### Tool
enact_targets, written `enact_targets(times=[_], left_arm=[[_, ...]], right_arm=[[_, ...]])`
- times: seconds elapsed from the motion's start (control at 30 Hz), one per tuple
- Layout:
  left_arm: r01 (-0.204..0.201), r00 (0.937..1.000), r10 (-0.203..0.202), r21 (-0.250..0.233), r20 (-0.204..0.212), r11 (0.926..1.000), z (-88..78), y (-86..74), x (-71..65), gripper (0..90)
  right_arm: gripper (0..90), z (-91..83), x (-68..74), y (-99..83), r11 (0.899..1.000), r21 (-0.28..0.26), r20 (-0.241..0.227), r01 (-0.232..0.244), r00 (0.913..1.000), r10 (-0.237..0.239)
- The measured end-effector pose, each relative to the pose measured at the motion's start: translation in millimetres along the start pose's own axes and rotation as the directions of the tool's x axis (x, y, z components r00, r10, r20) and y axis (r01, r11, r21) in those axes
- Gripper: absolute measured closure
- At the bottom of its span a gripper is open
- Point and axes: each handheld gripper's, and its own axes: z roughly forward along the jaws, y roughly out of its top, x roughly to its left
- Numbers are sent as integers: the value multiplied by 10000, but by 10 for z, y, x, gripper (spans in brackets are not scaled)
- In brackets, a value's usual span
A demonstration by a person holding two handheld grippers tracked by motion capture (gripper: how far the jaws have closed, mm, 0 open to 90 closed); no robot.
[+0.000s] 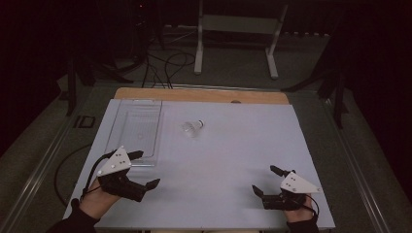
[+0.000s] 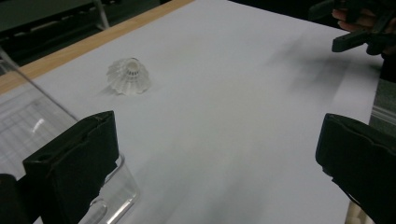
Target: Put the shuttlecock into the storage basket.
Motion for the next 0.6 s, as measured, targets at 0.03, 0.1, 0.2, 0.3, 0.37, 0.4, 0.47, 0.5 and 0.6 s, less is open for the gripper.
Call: enact_targets(times=[0.03, 0.1, 0.2, 0.3, 0.37, 0.4, 0.47, 0.5, 0.6], left_arm=[[-39, 10000, 39, 33, 39, 10000, 5, 15, 4, 2], [-39, 10000, 39, 33, 55, 10000, 21, 45, 4, 2], [-153, 9999, 152, 105, 66, 9998, 48, 91, -5, 2], [-513, 9987, 513, 61, -74, 9987, 80, 132, -27, 3], [-500, 9986, 497, 206, 156, 9985, 110, 164, -30, 2], [-579, 9983, 575, 334, 138, 9978, 127, 179, -34, 2], [-628, 9978, 617, 499, 235, 9968, 164, 206, -37, 2], [-603, 9979, 589, 539, 266, 9967, 185, 220, -40, 2], [-596, 9980, 582, 663, 236, 9960, 243, 260, -51, 2]], right_arm=[[87, 0, -1, 0, 10000, -4, 7, 1, 10000, -1], [87, 1, -2, 0, 10000, 1, -8, 5, 10000, -5], [87, 2, 2, 0, 10000, 23, -31, 2, 10000, -2], [87, 3, 4, 2, 10000, 34, -60, -13, 10000, 13], [87, 3, 5, 3, 10000, 41, -54, -25, 10000, 26], [87, 3, 4, 3, 10000, 46, -85, -45, 10000, 45], [88, 3, 6, 4, 10000, 47, -81, -47, 10000, 48], [87, 4, 8, 5, 10000, 28, -86, -37, 10000, 37], [87, 2, 14, 9, 10000, 21, -45, 15, 10000, -15]])
